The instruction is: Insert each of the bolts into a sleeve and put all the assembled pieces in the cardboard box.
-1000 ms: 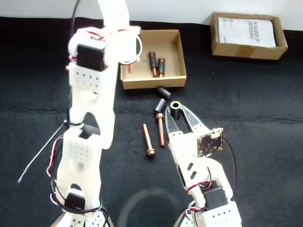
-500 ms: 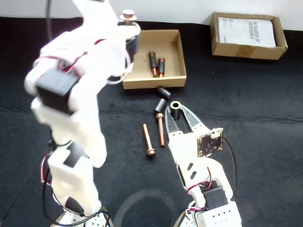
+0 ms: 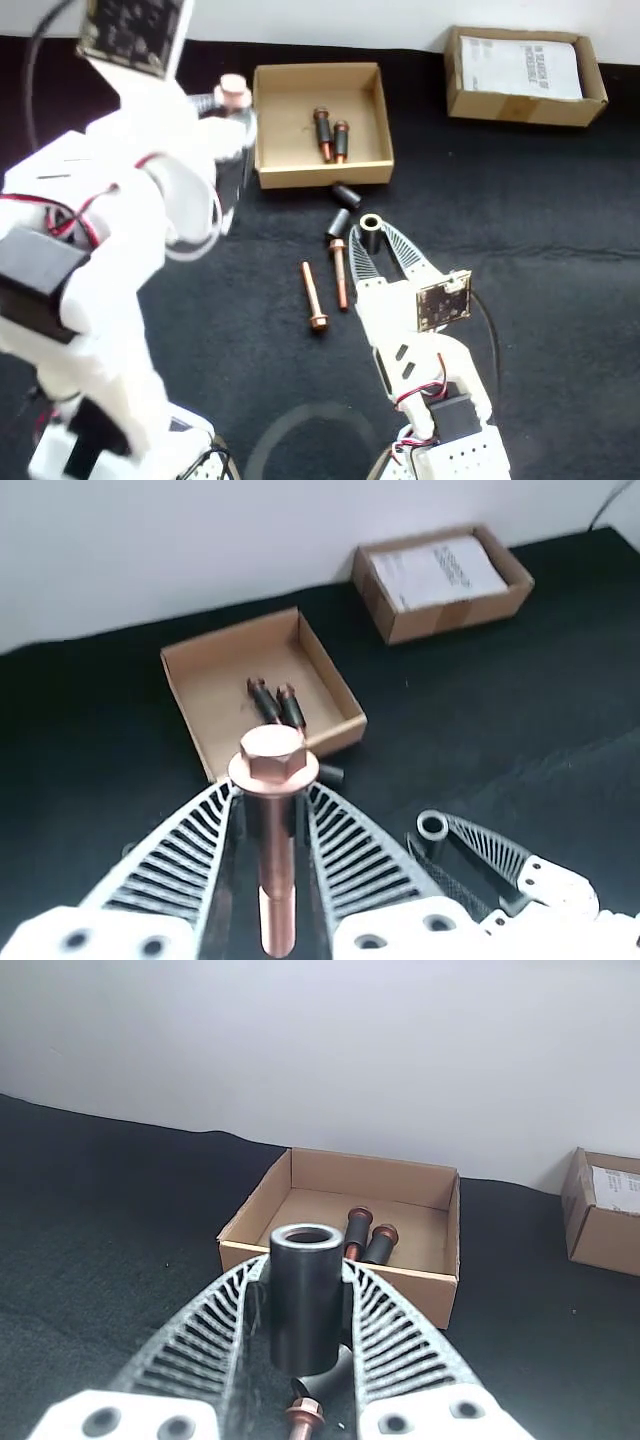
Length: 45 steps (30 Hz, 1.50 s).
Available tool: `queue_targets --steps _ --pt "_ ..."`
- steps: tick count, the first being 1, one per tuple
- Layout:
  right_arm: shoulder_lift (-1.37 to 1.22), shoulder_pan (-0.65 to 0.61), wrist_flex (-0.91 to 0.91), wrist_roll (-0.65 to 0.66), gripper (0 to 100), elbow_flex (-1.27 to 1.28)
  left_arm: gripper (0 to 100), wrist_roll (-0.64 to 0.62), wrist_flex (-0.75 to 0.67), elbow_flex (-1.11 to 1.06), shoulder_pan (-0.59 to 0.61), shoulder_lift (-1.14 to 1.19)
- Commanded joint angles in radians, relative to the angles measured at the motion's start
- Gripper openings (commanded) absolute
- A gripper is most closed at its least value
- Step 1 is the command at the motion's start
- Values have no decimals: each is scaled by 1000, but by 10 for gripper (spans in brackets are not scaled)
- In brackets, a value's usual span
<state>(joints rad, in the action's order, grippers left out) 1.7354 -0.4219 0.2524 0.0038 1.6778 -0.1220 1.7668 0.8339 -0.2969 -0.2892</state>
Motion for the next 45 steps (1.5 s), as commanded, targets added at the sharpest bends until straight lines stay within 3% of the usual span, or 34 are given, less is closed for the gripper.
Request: queue_targets --steps 1,10,25,32,45 --pt "18 -16 1 2 6 131 8 2 -21 -262 -58 -101" --pt "18 -71 1 2 6 131 8 0 -339 -644 -133 -180" --pt "18 -71 1 2 6 131 8 -28 -885 -1013 -174 -183" --pt "18 -71 1 2 6 131 8 -368 -930 -1035 -194 -185" --pt "18 -71 1 2 6 131 8 -382 -988 -1130 -219 -262"
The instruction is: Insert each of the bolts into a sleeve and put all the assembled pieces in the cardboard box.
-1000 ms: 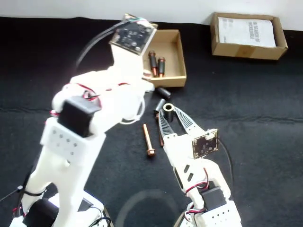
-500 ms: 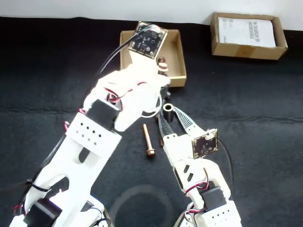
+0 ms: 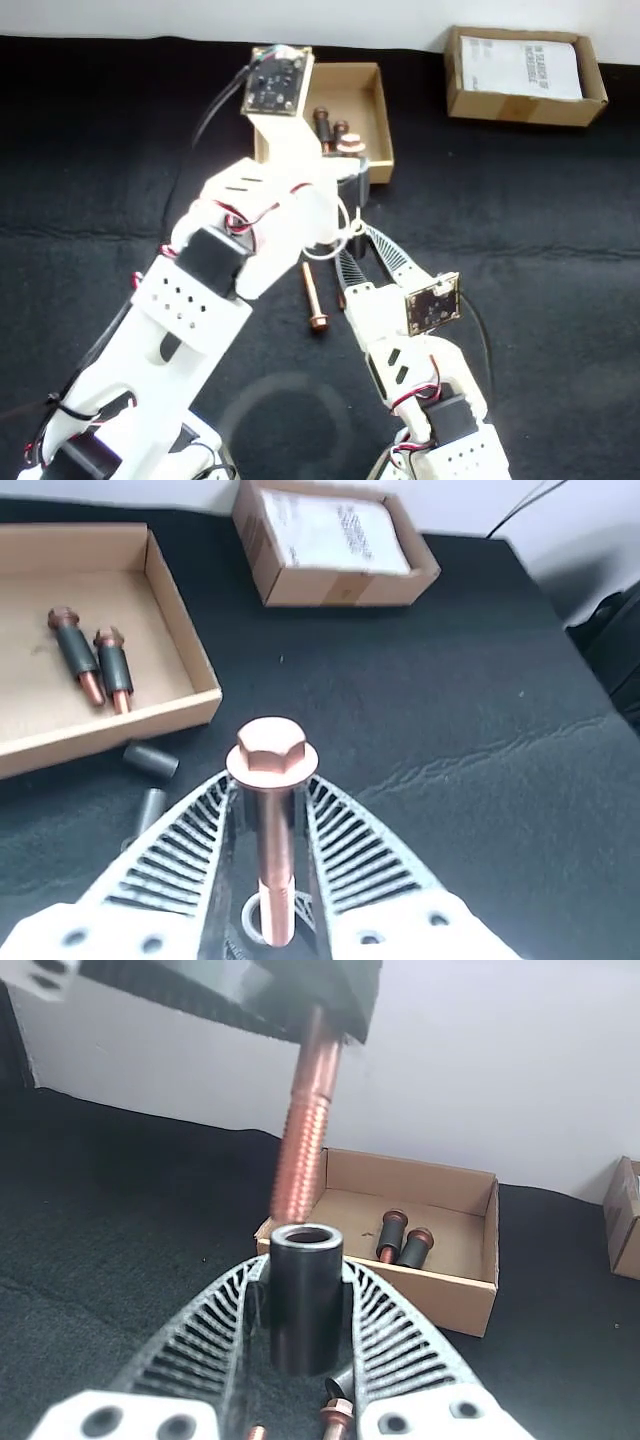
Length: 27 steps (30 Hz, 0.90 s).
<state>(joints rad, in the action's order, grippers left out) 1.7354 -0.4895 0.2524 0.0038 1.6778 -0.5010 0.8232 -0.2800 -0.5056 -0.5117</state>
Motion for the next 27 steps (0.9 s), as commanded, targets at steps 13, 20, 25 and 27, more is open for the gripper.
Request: queue_targets --steps 13,20,25,27 --pt "18 -1 1 2 6 131 8 -2 -239 -170 -12 -39" --pt "18 1 1 2 6 131 8 -3 -106 -237 -82 -102" --pt "18 16 1 2 6 131 8 -5 -18 -335 -193 -295" --pt "18 28 1 2 6 131 8 -5 -18 -394 -243 -381"
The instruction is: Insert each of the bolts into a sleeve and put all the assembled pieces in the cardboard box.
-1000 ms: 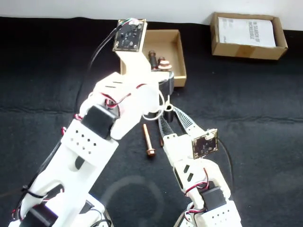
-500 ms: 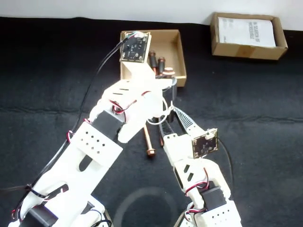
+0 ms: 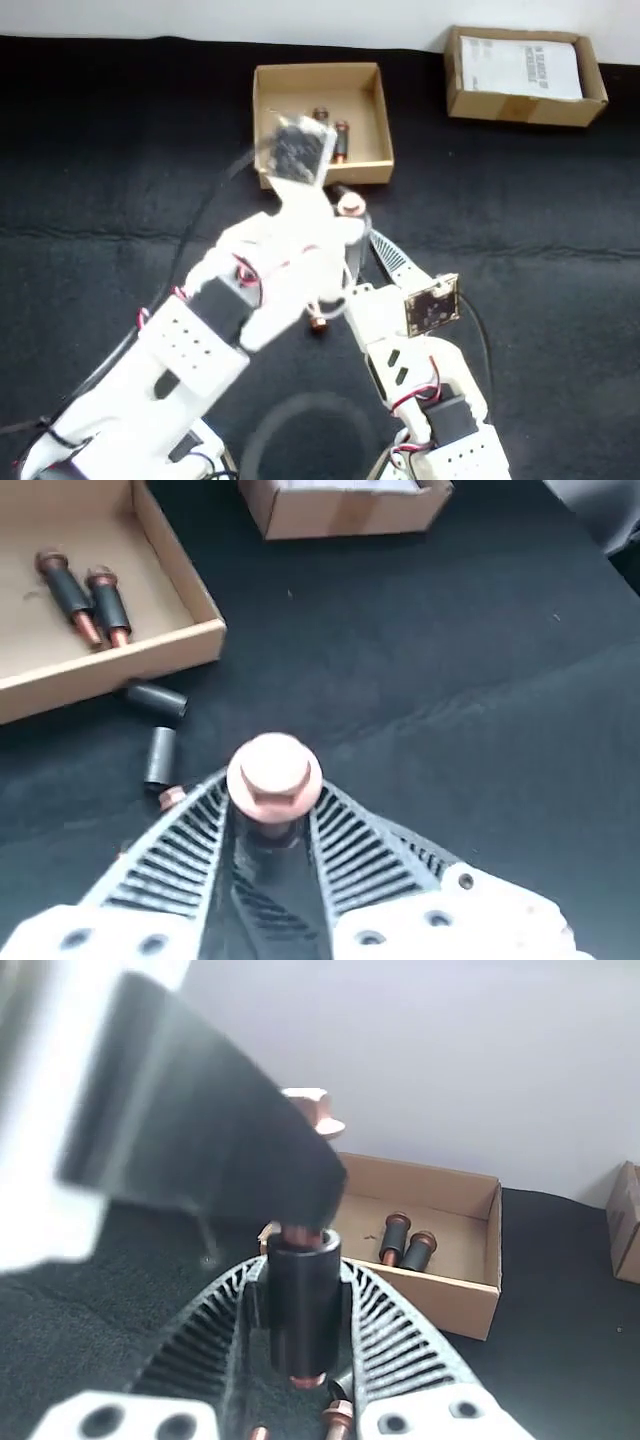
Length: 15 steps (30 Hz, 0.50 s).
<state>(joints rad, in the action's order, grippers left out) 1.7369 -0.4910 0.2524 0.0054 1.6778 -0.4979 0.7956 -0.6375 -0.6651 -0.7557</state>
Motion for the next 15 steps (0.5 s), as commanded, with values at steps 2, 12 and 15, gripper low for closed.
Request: queue_targets --steps 2,12,15 --pt "16 41 1 0 6 131 8 -6 9 -94 -116 -211" --pt "16 45 1 0 6 131 81 86 3 -213 -67 -295" --pt "16 45 1 0 6 131 177 94 5 -220 2 -297"
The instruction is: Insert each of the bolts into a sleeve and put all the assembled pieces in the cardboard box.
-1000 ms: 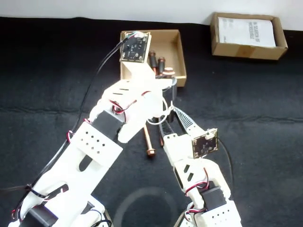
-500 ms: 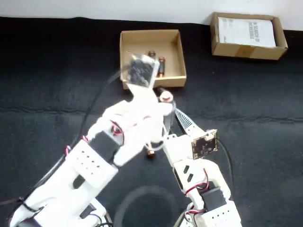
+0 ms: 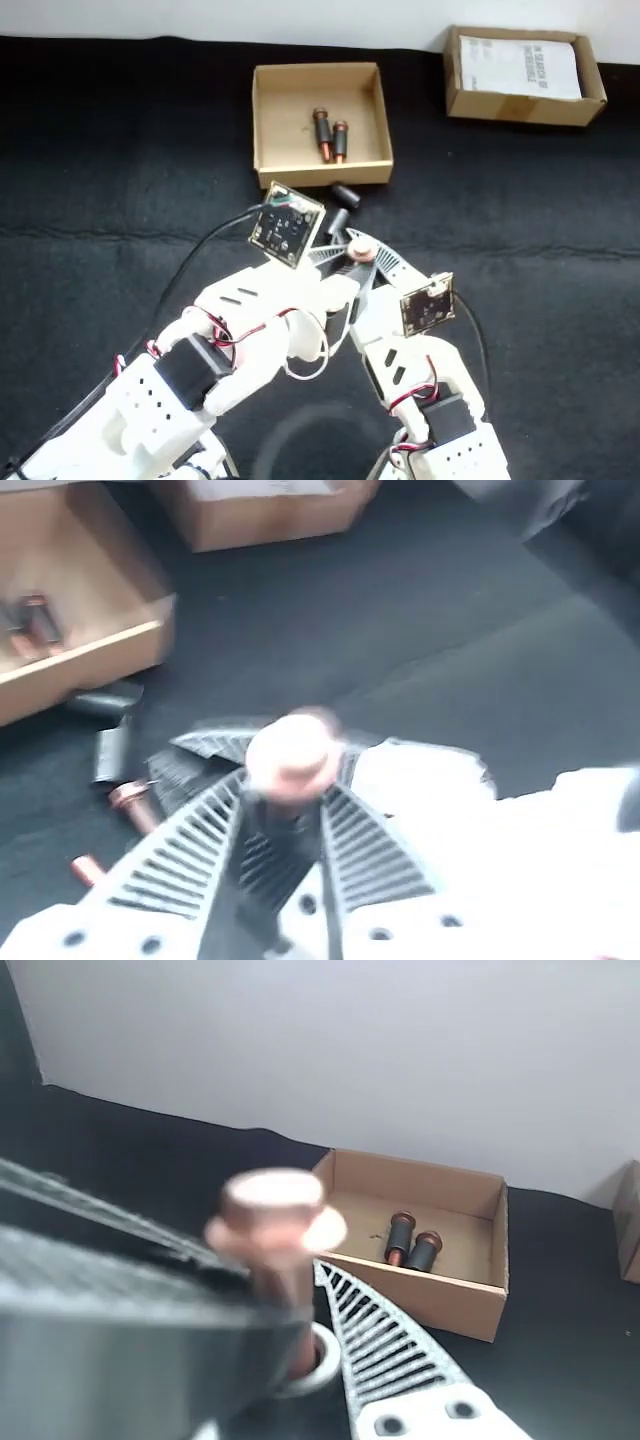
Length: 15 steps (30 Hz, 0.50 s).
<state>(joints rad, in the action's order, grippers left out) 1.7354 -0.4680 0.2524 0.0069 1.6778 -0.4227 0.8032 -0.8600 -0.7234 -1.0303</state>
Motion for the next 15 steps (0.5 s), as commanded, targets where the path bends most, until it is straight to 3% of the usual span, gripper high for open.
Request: queue_targets --steps 1,7,15 --pt "18 22 1 -2 6 131 201 18 -2 2 84 -22" --pt "18 22 1 -2 6 131 250 23 0 13 182 -30" --pt "18 22 1 -2 6 131 248 23 89 174 202 -30"
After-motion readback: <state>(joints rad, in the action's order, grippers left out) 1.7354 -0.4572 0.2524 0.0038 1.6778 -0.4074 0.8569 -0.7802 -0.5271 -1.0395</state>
